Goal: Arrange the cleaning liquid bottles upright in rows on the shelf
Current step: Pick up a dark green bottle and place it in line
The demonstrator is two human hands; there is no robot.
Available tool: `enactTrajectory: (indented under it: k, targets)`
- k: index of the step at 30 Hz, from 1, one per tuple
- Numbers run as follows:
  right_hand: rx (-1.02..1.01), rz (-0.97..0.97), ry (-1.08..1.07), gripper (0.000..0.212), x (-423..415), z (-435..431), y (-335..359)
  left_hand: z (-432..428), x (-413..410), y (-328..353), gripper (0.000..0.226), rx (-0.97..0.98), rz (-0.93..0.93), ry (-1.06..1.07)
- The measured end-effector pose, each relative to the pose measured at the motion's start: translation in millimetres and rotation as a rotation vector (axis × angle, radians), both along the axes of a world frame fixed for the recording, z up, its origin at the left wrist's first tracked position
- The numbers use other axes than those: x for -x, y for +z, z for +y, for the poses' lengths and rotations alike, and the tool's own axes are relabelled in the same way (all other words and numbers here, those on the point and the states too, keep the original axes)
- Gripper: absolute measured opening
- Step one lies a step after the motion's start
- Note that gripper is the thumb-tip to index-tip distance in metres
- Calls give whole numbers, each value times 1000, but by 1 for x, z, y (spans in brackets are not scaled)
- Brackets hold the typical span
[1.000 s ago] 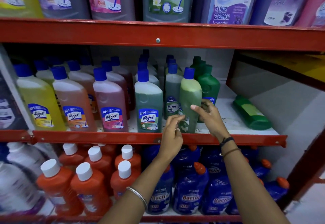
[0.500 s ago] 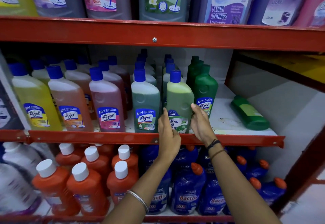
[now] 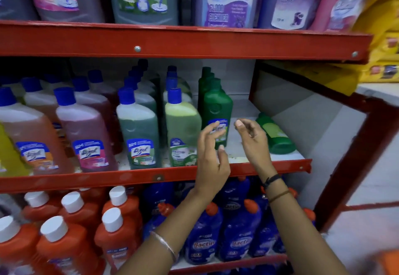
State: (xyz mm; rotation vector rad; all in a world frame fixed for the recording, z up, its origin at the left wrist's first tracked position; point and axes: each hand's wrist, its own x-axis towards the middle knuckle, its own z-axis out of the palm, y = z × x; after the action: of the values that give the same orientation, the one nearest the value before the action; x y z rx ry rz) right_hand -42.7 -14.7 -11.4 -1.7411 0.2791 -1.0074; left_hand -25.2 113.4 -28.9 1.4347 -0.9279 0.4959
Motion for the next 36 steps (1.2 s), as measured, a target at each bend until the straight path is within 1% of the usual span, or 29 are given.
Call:
enactTrajectory:
  k: [4, 6, 8, 9, 12, 13, 14, 15, 16, 18, 20, 21, 24, 25, 27, 29, 30, 32, 34, 36]
  targets:
    - [24, 66, -177, 26, 21, -67, 8, -66, -4, 10, 34, -64, 81, -89]
    - [31, 146, -247, 24, 25, -98, 7, -99, -12, 8, 32, -124, 208, -108]
    - [21, 244, -258, 18, 22, -134, -1, -133, -19, 6, 32, -178, 370, -118]
    - [17, 305, -253, 21, 19, -149, -5, -148, -23, 4, 33, -223, 431, -119]
    - [63, 512, -210, 47, 5, -191, -20, -188, -36, -3, 37, -458, 642, -141]
    - [53, 566, -191, 51, 3, -195, -20, -197, -38, -5, 39, -520, 726, -162]
    - [25, 616, -177, 52, 0, -200, -18, -208, -39, -6, 40, -560, 805, -191]
    - [-5, 670, -173, 48, 0, -199, -19, -210, -37, -6, 40, -580, 862, -221]
    - [-28, 721, -169, 46, -3, -202, -22, -216, -36, -6, 39, -577, 904, -242]
    - [-35, 758, -184, 48, -9, -208, -28, -225, -35, -8, 38, -545, 942, -244]
    - [-64, 693, -173, 49, -10, -208, -32, -227, -38, -10, 42, -511, 946, -237]
    - [-93, 642, -156, 45, -9, -206, -34, -226, -40, -12, 43, -492, 951, -253]
    - [-143, 444, -99, 22, 2, -193, -37, -213, -33, -17, 52, -419, 921, -289]
    - [-135, 387, -95, 17, 6, -187, -37, -207, -29, -18, 58, -389, 889, -285]
    - [-129, 289, -70, 14, 13, -176, -36, -196, -24, -19, 67, -333, 806, -246]
    - [-123, 230, -30, 10, 20, -161, -34, -181, -20, -19, 69, -291, 719, -220]
    - [-125, 202, -13, 13, 24, -154, -33, -172, -19, -19, 71, -279, 679, -225]
    - [-125, 143, 13, 30, 30, -137, -29, -151, -18, -19, 78, -258, 610, -238]
    - [-63, 114, 45, 46, 33, -118, -22, -129, -18, -17, 79, -225, 566, -220]
    - [8, 112, 104, 51, 31, -98, -14, -108, -20, -14, 78, -183, 548, -179]
